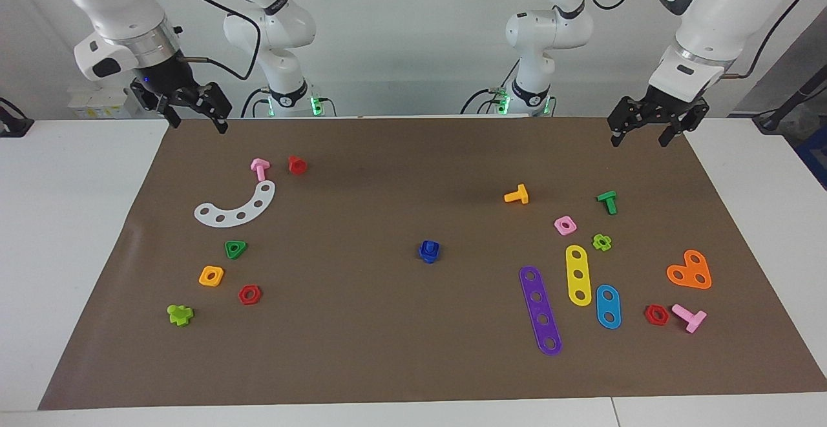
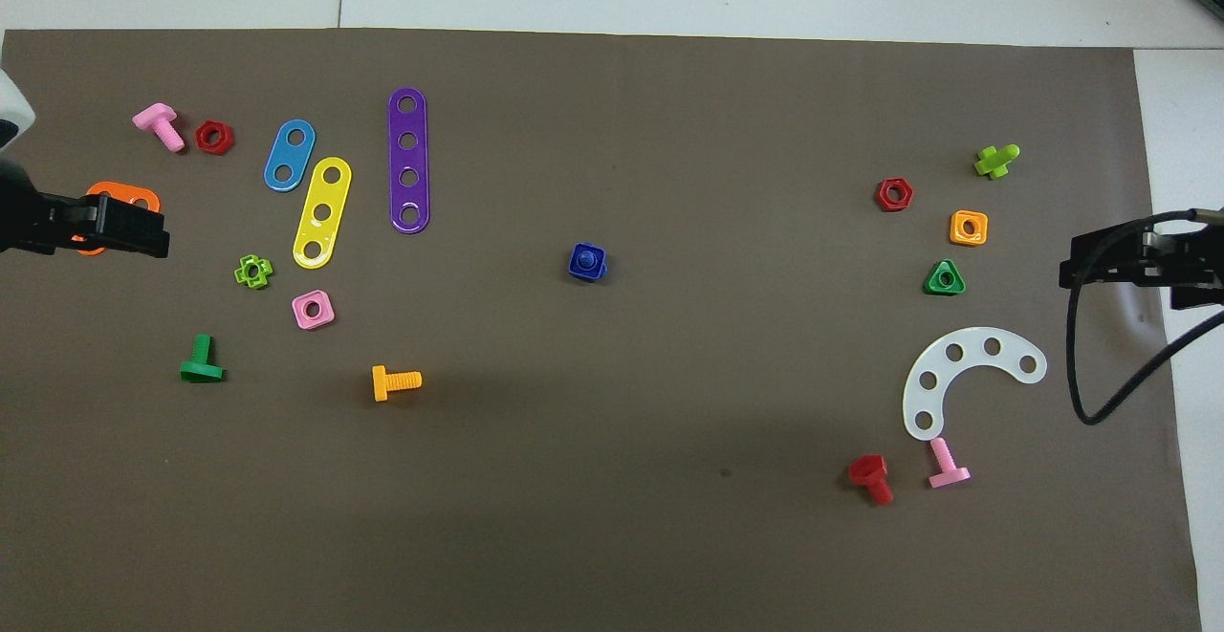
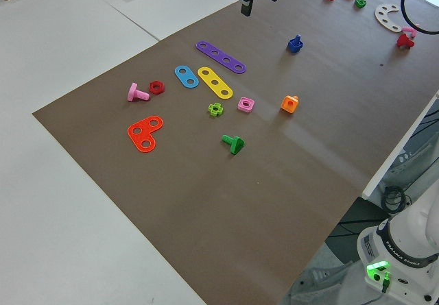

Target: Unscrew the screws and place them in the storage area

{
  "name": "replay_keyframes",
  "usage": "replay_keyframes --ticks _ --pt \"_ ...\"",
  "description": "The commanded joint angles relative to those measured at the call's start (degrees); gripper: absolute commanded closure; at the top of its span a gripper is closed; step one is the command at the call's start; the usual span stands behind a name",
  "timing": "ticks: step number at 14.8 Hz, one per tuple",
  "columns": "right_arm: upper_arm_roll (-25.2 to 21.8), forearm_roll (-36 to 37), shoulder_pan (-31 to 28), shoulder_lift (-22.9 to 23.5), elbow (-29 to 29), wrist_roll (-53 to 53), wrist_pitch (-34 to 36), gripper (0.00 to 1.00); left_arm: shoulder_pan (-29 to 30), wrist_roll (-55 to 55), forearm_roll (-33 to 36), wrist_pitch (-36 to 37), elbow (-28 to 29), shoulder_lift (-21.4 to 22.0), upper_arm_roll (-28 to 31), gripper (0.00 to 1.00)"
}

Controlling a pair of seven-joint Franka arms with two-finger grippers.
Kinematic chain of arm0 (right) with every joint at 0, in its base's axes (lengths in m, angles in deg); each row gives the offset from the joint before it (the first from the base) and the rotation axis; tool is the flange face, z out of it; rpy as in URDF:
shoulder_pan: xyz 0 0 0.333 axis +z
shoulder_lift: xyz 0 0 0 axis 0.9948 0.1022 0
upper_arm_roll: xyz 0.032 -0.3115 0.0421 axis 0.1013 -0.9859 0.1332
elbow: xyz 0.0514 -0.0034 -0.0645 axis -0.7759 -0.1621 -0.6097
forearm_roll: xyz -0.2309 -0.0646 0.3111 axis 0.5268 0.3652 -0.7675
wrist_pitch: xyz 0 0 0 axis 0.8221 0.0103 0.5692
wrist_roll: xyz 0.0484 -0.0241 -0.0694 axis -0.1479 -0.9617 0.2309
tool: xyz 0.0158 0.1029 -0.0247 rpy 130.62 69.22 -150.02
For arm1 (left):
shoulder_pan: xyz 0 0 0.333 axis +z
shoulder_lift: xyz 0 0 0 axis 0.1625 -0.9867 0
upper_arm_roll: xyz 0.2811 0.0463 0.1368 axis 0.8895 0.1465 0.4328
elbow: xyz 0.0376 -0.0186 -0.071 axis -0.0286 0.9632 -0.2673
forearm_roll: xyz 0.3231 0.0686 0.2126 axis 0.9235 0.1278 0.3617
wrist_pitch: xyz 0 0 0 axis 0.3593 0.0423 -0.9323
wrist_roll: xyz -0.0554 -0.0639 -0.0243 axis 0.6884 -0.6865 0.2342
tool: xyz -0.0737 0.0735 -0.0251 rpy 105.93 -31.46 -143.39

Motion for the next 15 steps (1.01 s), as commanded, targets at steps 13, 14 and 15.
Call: replay_keyframes --ticks 13,14,15 --pt "0.2 -0.8 -0.5 -0.6 0.0 2.0 0.9 0.00 0.0 0.0 0.4 1.8 4.1 2.9 -0.4 0.00" --pt "0.2 -0.9 -0.5 -0.6 0.0 2.0 0.9 0.00 -0.5 0.2 0.4 1.7 4.3 3.0 -0.5 0.00" --pt "0.2 -0.9 -0.5 -0.6 0.0 2.0 0.9 0.00 -0.7 0.4 0.3 1.5 4.4 2.8 -0.9 0.00"
